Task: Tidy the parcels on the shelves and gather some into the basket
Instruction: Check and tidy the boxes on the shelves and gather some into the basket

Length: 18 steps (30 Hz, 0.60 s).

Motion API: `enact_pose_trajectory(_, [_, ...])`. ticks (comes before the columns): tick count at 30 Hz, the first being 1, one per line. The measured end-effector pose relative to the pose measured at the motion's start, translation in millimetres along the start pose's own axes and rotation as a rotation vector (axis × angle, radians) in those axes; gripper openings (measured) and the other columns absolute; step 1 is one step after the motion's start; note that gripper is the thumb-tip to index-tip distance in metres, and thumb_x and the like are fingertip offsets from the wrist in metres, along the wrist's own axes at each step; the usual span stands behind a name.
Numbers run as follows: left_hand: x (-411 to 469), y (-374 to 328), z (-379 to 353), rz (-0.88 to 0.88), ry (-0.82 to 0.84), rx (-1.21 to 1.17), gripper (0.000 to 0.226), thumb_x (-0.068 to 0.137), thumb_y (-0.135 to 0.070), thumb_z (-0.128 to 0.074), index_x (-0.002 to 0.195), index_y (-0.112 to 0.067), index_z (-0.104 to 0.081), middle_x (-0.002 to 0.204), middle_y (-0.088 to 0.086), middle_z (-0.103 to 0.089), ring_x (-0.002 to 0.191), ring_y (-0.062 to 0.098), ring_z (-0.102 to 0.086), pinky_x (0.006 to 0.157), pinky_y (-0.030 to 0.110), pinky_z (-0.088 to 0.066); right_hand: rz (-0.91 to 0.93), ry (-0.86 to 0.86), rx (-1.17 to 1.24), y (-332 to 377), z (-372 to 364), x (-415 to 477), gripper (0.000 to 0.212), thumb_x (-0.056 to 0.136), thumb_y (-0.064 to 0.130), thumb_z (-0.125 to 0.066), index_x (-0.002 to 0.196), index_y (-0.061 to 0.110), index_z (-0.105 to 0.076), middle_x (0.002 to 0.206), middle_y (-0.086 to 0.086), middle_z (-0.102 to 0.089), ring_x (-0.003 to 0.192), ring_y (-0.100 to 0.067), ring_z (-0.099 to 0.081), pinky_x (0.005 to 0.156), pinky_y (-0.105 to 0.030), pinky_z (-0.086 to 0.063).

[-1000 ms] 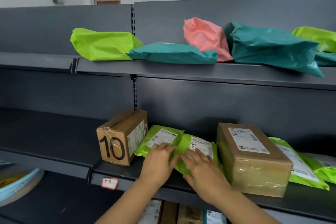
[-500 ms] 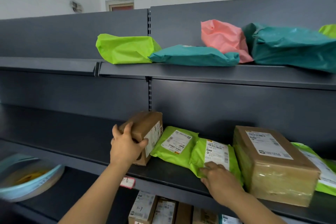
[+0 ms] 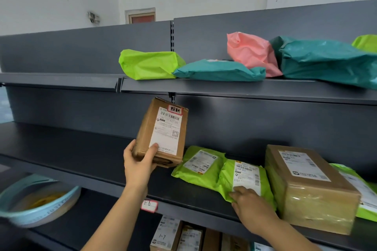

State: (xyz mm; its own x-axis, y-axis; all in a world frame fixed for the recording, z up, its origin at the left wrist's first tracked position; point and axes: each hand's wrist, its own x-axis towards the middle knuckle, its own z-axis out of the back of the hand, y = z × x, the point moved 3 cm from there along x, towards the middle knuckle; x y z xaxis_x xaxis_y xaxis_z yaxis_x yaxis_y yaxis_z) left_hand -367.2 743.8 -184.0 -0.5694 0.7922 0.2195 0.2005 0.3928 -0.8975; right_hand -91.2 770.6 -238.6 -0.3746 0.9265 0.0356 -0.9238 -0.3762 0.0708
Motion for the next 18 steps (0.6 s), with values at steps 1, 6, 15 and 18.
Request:
enact_pose_trajectory(1, [-2,-2,-2,0.005,0.019,-0.013,0.064,0.079,-0.024,-0.074,0.132,-0.029,-0.039,0.124,-0.001,-0.053,0.108,0.016,-0.058,0.088,0.041,-0.053,-0.002,0.004,0.0,0,0,0,0.041,0.102,0.029,-0.032,0.143,0.024,-0.038,0.153,0.001,-0.026,0.136,-0.021,-0.03,0.107,-0.031,-0.033])
enact_pose_trajectory(6, [-22,3,-16,0.096,0.178,-0.048,0.063,0.078,-0.019,-0.074,0.131,-0.026,-0.041,0.123,0.003,-0.056,0.107,0.02,-0.062,0.085,0.041,-0.056,-0.038,-0.06,0.203,1,3,-5,0.051,0.102,0.033,-0.036,0.149,0.022,-0.023,0.159,0.003,-0.009,0.144,-0.016,-0.019,0.114,-0.027,-0.022])
enact_pose_trajectory(15, [-64,36,-62,0.22,0.346,-0.104,0.068,0.073,-0.014,-0.075,0.131,-0.027,-0.043,0.123,0.005,-0.058,0.105,0.019,-0.064,0.083,0.04,-0.057,-0.166,-0.258,0.909,10,52,-24,0.058,0.098,0.045,-0.037,0.15,0.027,-0.02,0.151,0.003,-0.033,0.136,-0.014,-0.036,0.11,-0.031,-0.034])
enact_pose_trajectory(18, [-77,38,-74,0.23,0.461,-0.103,0.064,0.075,-0.01,-0.074,0.127,-0.028,-0.042,0.126,0.006,-0.055,0.109,0.022,-0.062,0.087,0.044,-0.055,-0.126,-0.286,1.053,10,63,-36,0.05,0.099,0.031,-0.044,0.146,0.031,-0.027,0.14,0.009,-0.046,0.118,-0.001,-0.044,0.08,-0.006,-0.044])
